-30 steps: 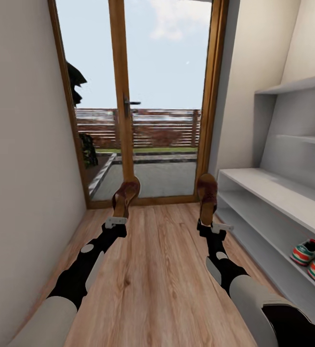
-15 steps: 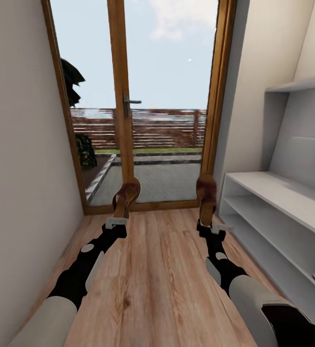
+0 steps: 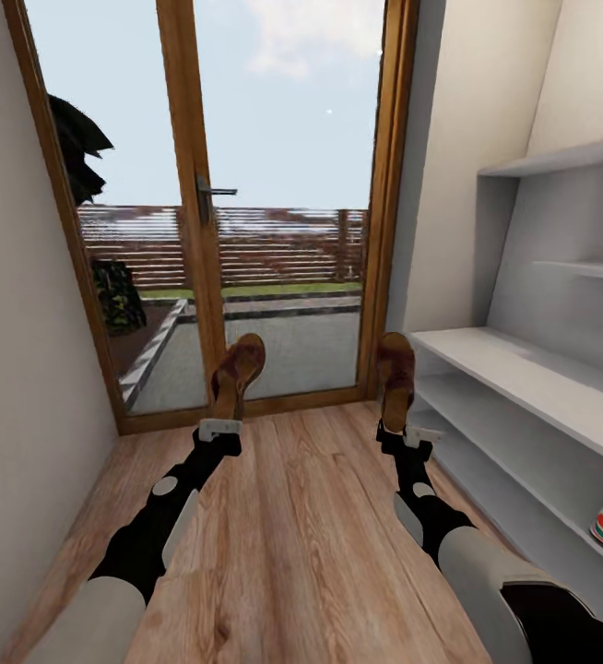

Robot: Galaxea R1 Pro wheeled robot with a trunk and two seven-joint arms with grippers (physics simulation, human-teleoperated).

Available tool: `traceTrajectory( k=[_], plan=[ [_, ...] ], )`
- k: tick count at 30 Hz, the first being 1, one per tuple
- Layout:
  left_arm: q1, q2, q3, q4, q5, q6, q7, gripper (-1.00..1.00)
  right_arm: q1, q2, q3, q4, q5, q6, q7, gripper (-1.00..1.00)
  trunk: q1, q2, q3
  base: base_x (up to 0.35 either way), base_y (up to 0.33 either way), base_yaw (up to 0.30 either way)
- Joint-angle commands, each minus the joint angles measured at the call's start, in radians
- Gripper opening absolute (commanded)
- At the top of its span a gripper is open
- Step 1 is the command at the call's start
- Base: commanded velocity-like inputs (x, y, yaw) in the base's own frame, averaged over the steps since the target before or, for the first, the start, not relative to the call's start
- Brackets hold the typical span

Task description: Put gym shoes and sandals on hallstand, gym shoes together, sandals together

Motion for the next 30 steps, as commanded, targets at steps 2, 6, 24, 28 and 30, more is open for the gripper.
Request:
traceTrajectory(
  k=[2, 6, 24, 28, 30],
  plan=[
    [0.032, 0.0, 0.0, 0.0, 0.005, -0.076, -0.003, -1.0, -0.001, 0.001, 0.0, 0.001, -0.007, -0.004, 0.002, -1.0, 0.0, 0.0, -0.001, 0.264, 0.165, -0.294],
    [0.082, 0.001, 0.0, -0.001, 0.005, -0.165, -0.003, -1.0, -0.001, 0.001, 0.0, 0.002, -0.007, -0.004, 0.002, -1.0, 0.0, 0.0, -0.001, 0.177, 0.09, -0.148],
    [0.088, 0.001, 0.0, -0.001, 0.005, -0.173, -0.003, -1.0, -0.001, -0.001, 0.0, 0.002, -0.007, -0.004, 0.002, -1.0, 0.0, 0.0, -0.001, 0.153, 0.119, -0.108],
    [0.088, 0.0, 0.0, -0.001, 0.005, -0.173, -0.003, -1.0, -0.001, -0.001, 0.0, 0.002, -0.007, -0.004, 0.002, -1.0, 0.0, 0.0, -0.001, 0.246, 0.226, -0.291],
    [0.088, 0.001, 0.0, -0.001, 0.005, -0.173, -0.003, -1.0, -0.001, -0.001, 0.0, 0.002, -0.007, -0.004, 0.002, -1.0, 0.0, 0.0, -0.001, 0.258, 0.227, -0.294]
  ],
)
